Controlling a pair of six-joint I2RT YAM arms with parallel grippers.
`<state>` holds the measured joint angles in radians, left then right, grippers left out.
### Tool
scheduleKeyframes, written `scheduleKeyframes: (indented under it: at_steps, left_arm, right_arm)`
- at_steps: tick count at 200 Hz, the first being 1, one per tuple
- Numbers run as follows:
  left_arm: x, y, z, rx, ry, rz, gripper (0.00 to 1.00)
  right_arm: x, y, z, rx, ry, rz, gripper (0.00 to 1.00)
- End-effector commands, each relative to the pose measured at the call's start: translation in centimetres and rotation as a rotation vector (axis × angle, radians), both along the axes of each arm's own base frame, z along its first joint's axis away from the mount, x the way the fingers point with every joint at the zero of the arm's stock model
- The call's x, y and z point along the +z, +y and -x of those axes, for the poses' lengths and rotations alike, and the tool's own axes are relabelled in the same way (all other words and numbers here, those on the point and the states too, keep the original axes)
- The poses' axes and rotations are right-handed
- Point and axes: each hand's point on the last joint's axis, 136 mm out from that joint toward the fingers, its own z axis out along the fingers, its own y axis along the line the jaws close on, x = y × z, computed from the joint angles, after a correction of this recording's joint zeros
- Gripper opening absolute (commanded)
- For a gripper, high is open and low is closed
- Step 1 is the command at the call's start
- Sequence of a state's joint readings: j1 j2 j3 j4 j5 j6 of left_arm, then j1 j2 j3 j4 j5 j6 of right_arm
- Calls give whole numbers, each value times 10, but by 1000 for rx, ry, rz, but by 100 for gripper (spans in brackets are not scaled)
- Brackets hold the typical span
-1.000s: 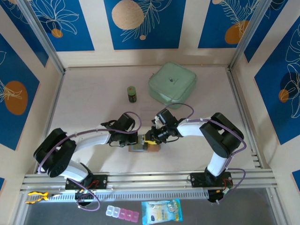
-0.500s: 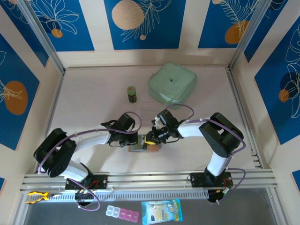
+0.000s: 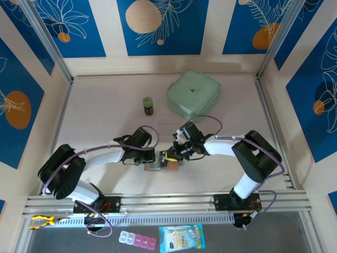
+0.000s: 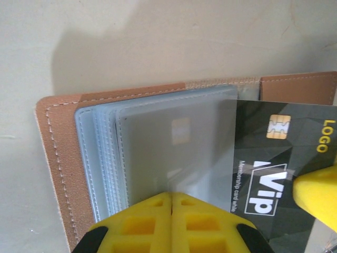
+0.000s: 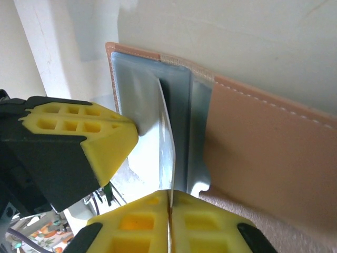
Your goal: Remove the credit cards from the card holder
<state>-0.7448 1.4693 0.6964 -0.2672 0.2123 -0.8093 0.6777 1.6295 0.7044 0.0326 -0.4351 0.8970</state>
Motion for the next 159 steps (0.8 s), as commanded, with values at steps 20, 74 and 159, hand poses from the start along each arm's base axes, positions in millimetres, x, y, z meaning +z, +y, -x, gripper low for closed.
scheduleKeyframes:
  at_steps: [20, 74, 159]
  left_arm:
    - [4, 3, 5, -8, 8, -20, 0]
    - [27, -2, -3, 5, -54, 29, 0]
    - [50, 12, -6, 51, -148, 53, 0]
  right_arm:
    - [3, -16, 9, 38, -3, 78, 3]
    - [31, -31, -1, 133, -164, 150, 0]
    - [78, -57, -19, 497, -551, 279, 0]
